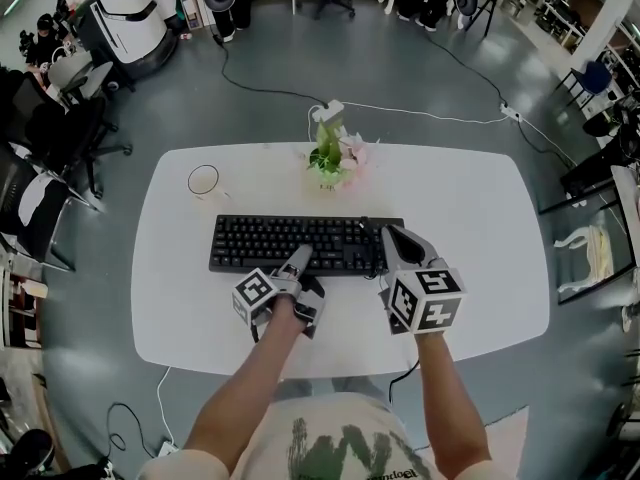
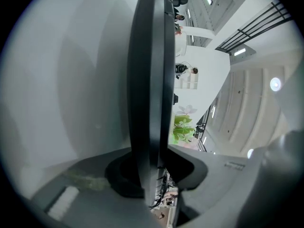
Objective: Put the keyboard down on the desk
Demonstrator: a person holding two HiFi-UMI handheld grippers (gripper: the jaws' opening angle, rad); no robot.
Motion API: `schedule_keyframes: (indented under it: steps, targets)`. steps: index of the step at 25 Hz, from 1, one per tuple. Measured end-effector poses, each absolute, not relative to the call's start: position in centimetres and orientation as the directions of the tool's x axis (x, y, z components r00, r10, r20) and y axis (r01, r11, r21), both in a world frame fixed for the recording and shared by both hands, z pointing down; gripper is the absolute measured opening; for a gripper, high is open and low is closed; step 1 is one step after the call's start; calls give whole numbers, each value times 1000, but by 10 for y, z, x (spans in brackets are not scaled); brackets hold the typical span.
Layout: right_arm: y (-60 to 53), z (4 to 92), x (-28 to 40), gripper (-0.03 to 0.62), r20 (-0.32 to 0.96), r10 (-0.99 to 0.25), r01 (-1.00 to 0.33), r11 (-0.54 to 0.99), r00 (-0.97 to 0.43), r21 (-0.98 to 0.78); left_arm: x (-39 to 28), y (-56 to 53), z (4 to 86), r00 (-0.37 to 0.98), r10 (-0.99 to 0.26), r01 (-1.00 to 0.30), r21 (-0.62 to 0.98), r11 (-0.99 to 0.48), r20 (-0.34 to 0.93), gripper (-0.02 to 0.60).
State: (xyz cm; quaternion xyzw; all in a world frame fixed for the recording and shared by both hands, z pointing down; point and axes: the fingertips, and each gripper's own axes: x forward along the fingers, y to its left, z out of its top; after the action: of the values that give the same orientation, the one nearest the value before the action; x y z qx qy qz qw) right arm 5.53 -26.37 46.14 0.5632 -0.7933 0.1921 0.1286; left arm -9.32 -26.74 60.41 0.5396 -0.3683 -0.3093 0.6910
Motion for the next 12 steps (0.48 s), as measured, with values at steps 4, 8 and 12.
schedule_keyframes:
  steps: [4, 8, 12]
  targets:
    - [-263, 462, 55, 0, 425, -841, -942, 294, -335, -161, -94, -268, 603, 533, -827, 29, 973, 231, 180, 111]
    - [-262, 464, 55, 0, 432, -838, -943, 294, -333, -157, -93, -268, 605, 529, -826, 22, 970, 241, 193, 174]
    - [-261, 465, 56, 0, 436, -838, -945, 293, -328, -149, -93, -269, 605, 527, -823, -2, 969, 246, 210, 193]
